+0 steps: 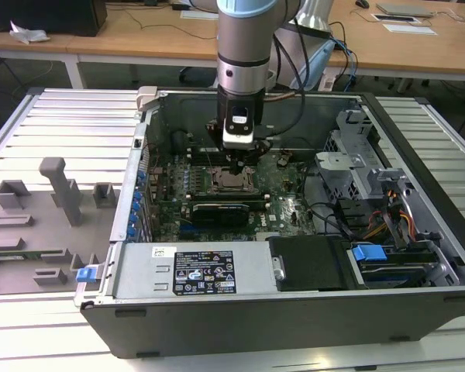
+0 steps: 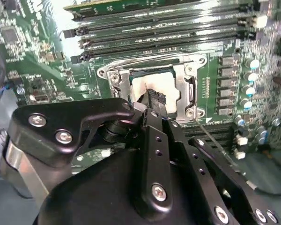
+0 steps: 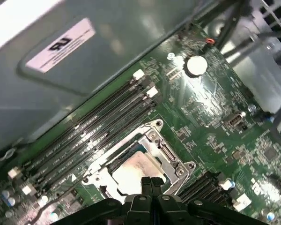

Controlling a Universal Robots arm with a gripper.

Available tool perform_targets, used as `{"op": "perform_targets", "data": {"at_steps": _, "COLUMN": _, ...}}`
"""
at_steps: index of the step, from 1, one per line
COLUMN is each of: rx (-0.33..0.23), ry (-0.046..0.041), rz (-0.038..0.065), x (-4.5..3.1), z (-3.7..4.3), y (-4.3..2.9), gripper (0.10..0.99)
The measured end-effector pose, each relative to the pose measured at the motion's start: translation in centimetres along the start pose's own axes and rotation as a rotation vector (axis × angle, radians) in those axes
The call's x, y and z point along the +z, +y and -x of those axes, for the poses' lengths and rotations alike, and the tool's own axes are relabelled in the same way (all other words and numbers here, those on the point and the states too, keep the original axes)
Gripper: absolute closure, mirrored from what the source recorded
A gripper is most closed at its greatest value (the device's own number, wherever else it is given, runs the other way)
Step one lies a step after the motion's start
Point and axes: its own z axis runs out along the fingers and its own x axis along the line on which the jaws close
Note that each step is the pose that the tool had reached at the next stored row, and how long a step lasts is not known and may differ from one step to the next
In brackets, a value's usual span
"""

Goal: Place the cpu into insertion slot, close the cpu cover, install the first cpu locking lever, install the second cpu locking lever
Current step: 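Close the cpu cover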

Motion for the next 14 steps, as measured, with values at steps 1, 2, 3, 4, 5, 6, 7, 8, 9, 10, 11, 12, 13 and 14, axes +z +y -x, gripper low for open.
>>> {"op": "perform_targets", "data": {"at_steps": 1, "rx": -0.032, "ry": -0.0016, "rz": 0.0, "x": 0.01, "z": 0.0, "y": 0.0, "gripper": 0.98}}
{"op": "perform_targets", "data": {"at_steps": 2, "rx": -0.095, "ry": -0.0045, "rz": -0.001, "x": 0.02, "z": 0.0, "y": 0.0, "gripper": 0.98}}
{"op": "perform_targets", "data": {"at_steps": 3, "rx": -0.149, "ry": -0.0059, "rz": 0.0, "x": 0.04, "z": 0.0, "y": 0.0, "gripper": 0.98}}
{"op": "perform_targets", "data": {"at_steps": 4, "rx": -0.167, "ry": -0.0062, "rz": 0.001, "x": 0.05, "z": 0.0, "y": 0.0, "gripper": 0.98}}
{"op": "perform_targets", "data": {"at_steps": 5, "rx": -0.186, "ry": -0.0065, "rz": 0.002, "x": 0.07, "z": 0.0, "y": 0.01, "gripper": 0.98}}
{"op": "perform_targets", "data": {"at_steps": 6, "rx": -0.217, "ry": -0.0069, "rz": 0.003, "x": 0.08, "z": 0.0, "y": 0.01, "gripper": 0.98}}
{"op": "perform_targets", "data": {"at_steps": 7, "rx": -0.234, "ry": -0.0071, "rz": 0.003, "x": 0.09, "z": 0.0, "y": 0.0, "gripper": 0.98}}
{"op": "perform_targets", "data": {"at_steps": 8, "rx": -0.257, "ry": -0.0074, "rz": 0.004, "x": 0.1, "z": 0.0, "y": 0.0, "gripper": 0.98}}
{"op": "perform_targets", "data": {"at_steps": 9, "rx": -0.28, "ry": -0.0077, "rz": 0.005, "x": 0.11, "z": 0.0, "y": 0.0, "gripper": 0.98}}
{"op": "perform_targets", "data": {"at_steps": 10, "rx": -0.299, "ry": -0.0079, "rz": 0.006, "x": 0.12, "z": 0.0, "y": 0.0, "gripper": 0.98}}
{"op": "perform_targets", "data": {"at_steps": 11, "rx": -0.33, "ry": -0.0083, "rz": 0.008, "x": 0.13, "z": -0.01, "y": 0.0, "gripper": 0.98}}
{"op": "perform_targets", "data": {"at_steps": 12, "rx": -0.356, "ry": -0.0086, "rz": 0.009, "x": 0.15, "z": -0.01, "y": 0.0, "gripper": 0.98}}
{"op": "perform_targets", "data": {"at_steps": 13, "rx": -0.376, "ry": -0.0089, "rz": 0.01, "x": 0.18, "z": -0.01, "y": 0.0, "gripper": 0.98}}
{"op": "perform_targets", "data": {"at_steps": 14, "rx": -0.412, "ry": -0.0093, "rz": 0.011, "x": 0.21, "z": -0.01, "y": 0.0, "gripper": 0.98}}
